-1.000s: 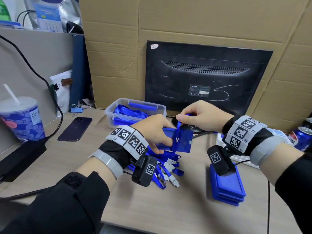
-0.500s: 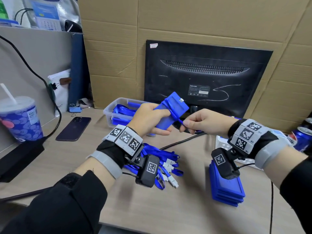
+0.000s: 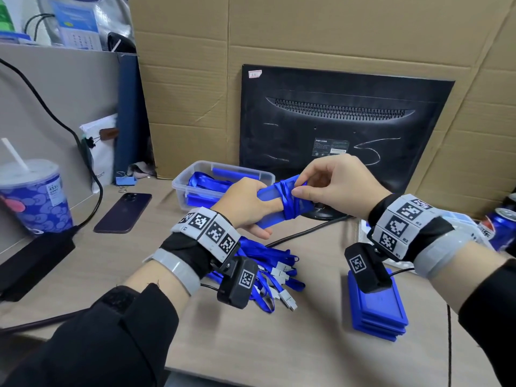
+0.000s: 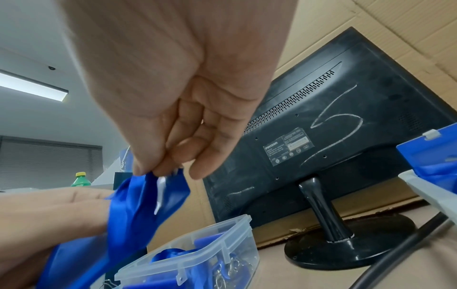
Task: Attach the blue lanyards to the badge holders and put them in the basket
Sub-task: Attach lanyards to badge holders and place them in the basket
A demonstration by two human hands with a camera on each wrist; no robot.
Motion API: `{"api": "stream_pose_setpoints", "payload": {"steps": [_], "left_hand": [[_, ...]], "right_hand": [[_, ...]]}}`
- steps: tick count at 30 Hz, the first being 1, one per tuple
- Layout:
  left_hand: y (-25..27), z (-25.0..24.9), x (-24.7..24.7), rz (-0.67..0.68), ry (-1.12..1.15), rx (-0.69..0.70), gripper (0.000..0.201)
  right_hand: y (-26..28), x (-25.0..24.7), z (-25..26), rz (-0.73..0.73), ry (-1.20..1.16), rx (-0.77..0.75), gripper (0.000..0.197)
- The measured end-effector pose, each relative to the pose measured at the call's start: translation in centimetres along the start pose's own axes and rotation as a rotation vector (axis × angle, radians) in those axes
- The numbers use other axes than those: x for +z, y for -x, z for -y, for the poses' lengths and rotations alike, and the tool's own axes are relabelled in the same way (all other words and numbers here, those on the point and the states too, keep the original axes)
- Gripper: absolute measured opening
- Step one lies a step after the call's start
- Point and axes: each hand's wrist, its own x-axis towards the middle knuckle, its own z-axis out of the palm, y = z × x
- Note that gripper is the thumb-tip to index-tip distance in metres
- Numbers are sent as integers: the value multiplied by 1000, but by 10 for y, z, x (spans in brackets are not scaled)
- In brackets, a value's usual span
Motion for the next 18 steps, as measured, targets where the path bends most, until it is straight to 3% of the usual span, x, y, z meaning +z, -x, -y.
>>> {"api": "stream_pose_setpoints", "payload": {"steps": [9, 15, 18], "left_hand": [[3, -5, 3, 8, 3, 49, 48], [2, -4, 6, 3, 18, 36, 44], [1, -6, 8, 8, 33, 31, 49]], "right_hand": [[3, 0, -1, -109, -94, 64, 35], [5, -3, -9, -6, -63, 31, 9], [8, -4, -11, 35, -27, 11, 9]]}}
